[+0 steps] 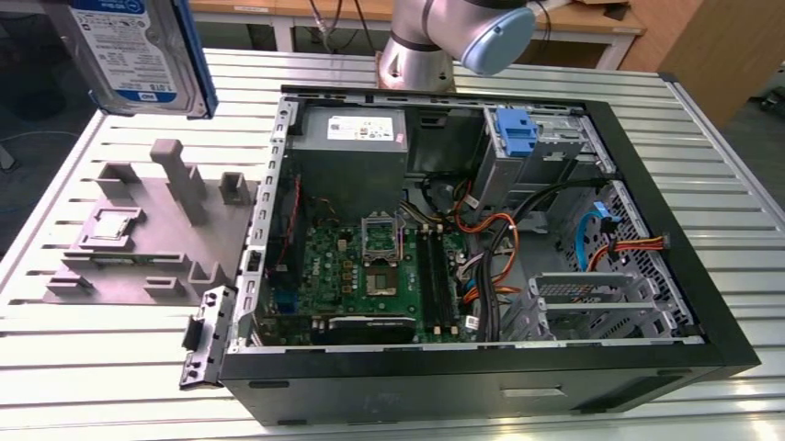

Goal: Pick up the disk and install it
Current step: 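Pick up the disk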

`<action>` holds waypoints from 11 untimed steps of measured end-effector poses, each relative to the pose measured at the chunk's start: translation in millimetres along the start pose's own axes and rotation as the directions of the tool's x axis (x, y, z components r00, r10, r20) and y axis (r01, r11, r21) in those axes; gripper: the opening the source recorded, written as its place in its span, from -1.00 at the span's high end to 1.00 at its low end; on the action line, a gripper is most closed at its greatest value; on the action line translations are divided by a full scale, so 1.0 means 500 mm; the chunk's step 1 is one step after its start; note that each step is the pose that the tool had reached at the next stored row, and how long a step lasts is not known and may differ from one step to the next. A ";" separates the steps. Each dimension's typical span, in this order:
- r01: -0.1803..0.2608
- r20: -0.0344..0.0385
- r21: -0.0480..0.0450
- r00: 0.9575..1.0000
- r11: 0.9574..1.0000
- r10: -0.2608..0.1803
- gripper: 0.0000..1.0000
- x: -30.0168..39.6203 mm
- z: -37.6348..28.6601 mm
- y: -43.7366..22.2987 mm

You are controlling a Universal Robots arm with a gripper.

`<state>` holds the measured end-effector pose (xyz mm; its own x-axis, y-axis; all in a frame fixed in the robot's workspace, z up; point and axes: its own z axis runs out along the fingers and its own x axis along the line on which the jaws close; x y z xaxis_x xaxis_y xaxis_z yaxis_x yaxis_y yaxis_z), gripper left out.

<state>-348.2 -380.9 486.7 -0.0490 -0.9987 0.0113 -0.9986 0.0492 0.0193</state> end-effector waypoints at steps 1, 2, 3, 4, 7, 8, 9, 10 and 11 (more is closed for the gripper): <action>0.000 0.000 0.000 1.000 1.000 0.000 0.27 0.000 0.000 -0.004; 0.000 0.000 0.000 1.000 1.000 0.000 0.27 0.000 0.001 -0.007; 0.000 0.000 0.001 1.000 1.000 0.000 0.27 0.000 0.001 -0.011; 0.000 0.000 0.001 1.000 1.000 0.000 0.27 0.000 0.002 -0.016; 0.000 0.000 0.001 1.000 1.000 0.000 0.27 -0.001 0.003 -0.033; 0.000 0.000 0.001 1.000 1.000 0.000 0.27 0.000 0.004 -0.036; 0.000 0.000 0.001 1.000 1.000 0.000 0.27 0.000 0.004 -0.039; 0.000 0.000 0.001 1.000 1.000 0.000 0.27 0.000 0.004 -0.043; 0.000 0.000 0.001 1.000 1.000 0.000 0.27 0.000 0.005 -0.046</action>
<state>-325.1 -382.3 484.0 -0.0491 -0.9987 0.0114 -0.9986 0.0493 0.0182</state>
